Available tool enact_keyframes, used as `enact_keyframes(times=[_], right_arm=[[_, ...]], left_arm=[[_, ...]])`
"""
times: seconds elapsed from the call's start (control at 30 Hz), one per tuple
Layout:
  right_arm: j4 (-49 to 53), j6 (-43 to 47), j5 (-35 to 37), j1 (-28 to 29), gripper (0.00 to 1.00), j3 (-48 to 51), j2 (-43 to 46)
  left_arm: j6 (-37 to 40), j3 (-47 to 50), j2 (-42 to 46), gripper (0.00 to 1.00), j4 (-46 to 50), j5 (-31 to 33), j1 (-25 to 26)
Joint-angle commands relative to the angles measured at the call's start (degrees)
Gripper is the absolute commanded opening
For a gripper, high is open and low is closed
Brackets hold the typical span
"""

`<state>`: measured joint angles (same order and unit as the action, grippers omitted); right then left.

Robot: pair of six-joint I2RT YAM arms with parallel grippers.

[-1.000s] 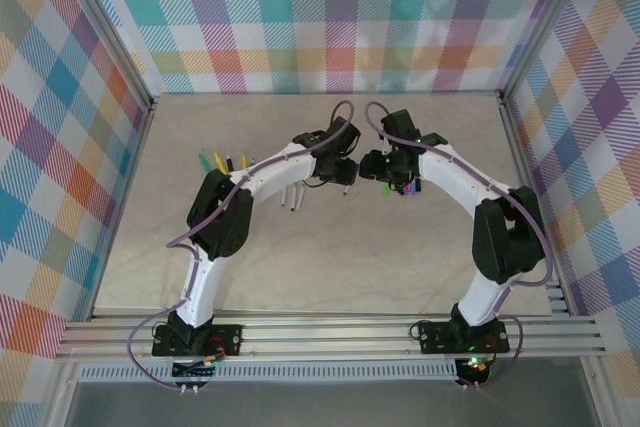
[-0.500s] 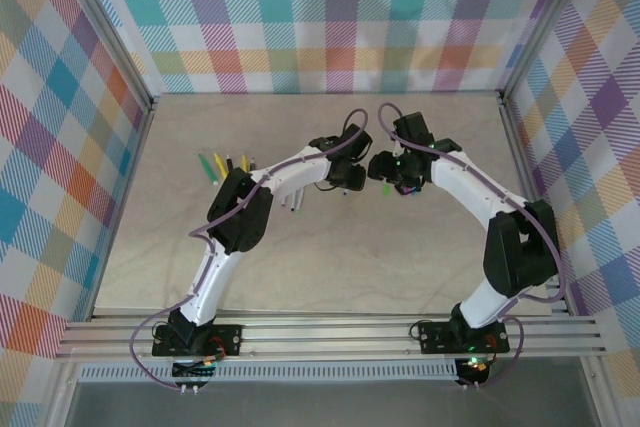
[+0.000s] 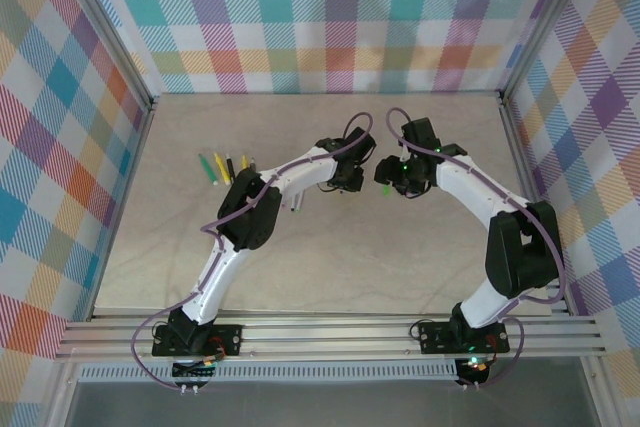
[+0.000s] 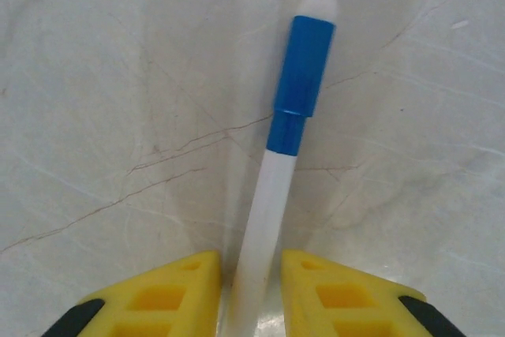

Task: Open the pen caps

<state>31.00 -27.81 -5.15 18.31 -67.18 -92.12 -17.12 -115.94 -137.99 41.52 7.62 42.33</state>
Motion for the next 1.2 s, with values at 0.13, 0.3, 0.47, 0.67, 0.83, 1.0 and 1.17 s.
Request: enact_keyframes(times=[0.13, 0.3, 0.47, 0.67, 0.83, 1.0, 1.17], right_arm=[[-1.7, -1.2, -2.9, -0.6, 0.56, 0.3, 1.0], [-2.9, -2.0, -5.0, -0.6, 0.56, -0.3, -1.0], [-6.9, -3.9, -11.9, -0.6, 0.55, -0.6, -4.8], [-8.6, -6.4, -14.5, -0.7, 0.54, -2.6, -8.2], [-11.2, -9.4, -15.8, -0.7, 0.54, -2.6, -9.2], [-13.1, -11.9, -19.9, -0.7, 0.54, -3.0, -11.4], [-14.6, -14.0, -21.2, -0.7, 0.54, -2.4, -12.8]], left_arm=[[-0.1, 0.8, -3.3, 0.23, 2.0, -1.7, 0.5], [0.8, 2.4, -2.7, 0.08, 2.1, -1.8, 0.5], [2.6, 4.5, -1.4, 0.00, 2.1, -1.9, 0.5], [4.8, 14.8, 7.0, 0.00, -4.5, -3.5, 0.4], [5.8, 22.2, 13.8, 0.00, -9.3, -9.1, -0.1], [5.3, 26.4, 18.0, 0.00, -12.2, -12.1, -0.3], [4.8, 29.8, 21.1, 0.00, -14.6, -13.9, -0.2]])
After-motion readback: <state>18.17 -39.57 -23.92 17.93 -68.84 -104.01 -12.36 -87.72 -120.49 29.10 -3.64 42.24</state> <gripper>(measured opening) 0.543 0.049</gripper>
